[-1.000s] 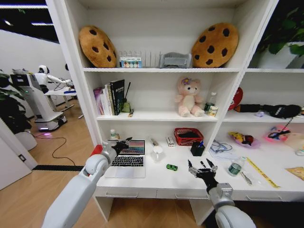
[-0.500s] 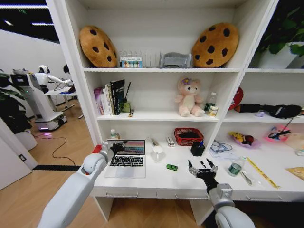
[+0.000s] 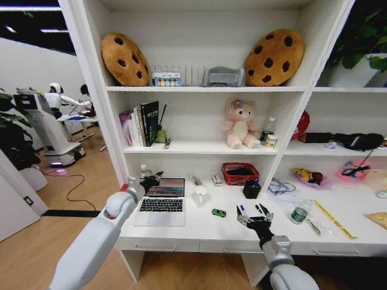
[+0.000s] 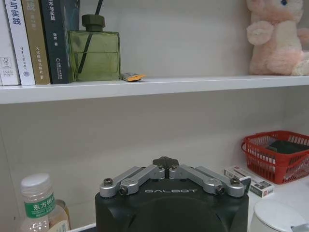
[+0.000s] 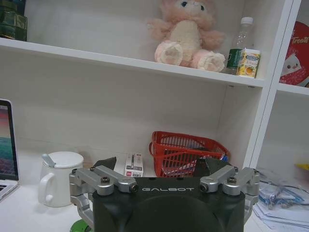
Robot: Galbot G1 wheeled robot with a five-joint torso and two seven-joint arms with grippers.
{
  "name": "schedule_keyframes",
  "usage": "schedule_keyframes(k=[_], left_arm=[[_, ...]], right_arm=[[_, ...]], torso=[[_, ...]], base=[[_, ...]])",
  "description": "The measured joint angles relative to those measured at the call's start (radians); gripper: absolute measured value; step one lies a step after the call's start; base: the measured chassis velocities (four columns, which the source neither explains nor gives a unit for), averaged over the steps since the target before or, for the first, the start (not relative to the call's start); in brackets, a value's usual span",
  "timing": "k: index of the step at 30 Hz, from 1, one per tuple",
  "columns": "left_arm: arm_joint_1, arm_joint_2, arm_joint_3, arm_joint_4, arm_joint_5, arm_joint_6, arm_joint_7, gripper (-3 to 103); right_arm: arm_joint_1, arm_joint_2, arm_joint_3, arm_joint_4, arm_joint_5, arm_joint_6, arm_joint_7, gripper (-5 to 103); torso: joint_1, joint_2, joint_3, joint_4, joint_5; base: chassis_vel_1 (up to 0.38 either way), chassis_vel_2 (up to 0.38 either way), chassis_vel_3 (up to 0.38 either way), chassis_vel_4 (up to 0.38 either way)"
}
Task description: Organize the objects on the table.
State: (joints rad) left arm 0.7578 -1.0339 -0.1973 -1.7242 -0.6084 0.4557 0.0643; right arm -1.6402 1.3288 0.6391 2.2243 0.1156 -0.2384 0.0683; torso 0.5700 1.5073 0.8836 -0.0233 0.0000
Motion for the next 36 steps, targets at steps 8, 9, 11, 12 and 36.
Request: schedule_keyframes(k=[8, 9, 11, 12, 36], left_arm=[[-0.07, -0.021, 0.048, 0.104, 0.024, -0.001, 0.037, 0], [-0.07, -0.021, 0.048, 0.104, 0.024, -0.001, 0.037, 0], [-0.076, -0.013, 0.057, 0.119, 0.037, 0.01, 0.061, 0], [-0.076, -0.013, 0.057, 0.119, 0.037, 0.01, 0.061, 0], [0.023, 0.081, 0.001, -0.047, 0.041, 0.142, 0.087, 0]], right_arm=[[0.0, 0.003, 0.011, 0.003, 0.001, 0.005, 0.003, 100], [0.0, 0.003, 0.011, 0.003, 0.001, 0.005, 0.003, 100], [0.0, 0.003, 0.014, 0.003, 0.002, 0.006, 0.007, 100], [0.0, 0.003, 0.014, 0.003, 0.002, 0.006, 0.007, 100], [0.006, 0.006, -0.009, -0.011, -0.016, 0.014, 0.016, 100]], torso=[[0.0, 0.0, 0.0, 0.0001, 0.0], [0.0, 0.0, 0.0, 0.0001, 0.0], [0.0, 0.0, 0.0, 0.0001, 0.0], [0.0, 0.0, 0.0, 0.0001, 0.0], [0.0, 0.0, 0.0, 0.0001, 0.0]], base=[[0.0, 0.0, 0.0, 0.0], [0.0, 0.0, 0.0, 0.0], [0.0, 0.0, 0.0, 0.0], [0.0, 0.0, 0.0, 0.0], [0.0, 0.0, 0.0, 0.0]])
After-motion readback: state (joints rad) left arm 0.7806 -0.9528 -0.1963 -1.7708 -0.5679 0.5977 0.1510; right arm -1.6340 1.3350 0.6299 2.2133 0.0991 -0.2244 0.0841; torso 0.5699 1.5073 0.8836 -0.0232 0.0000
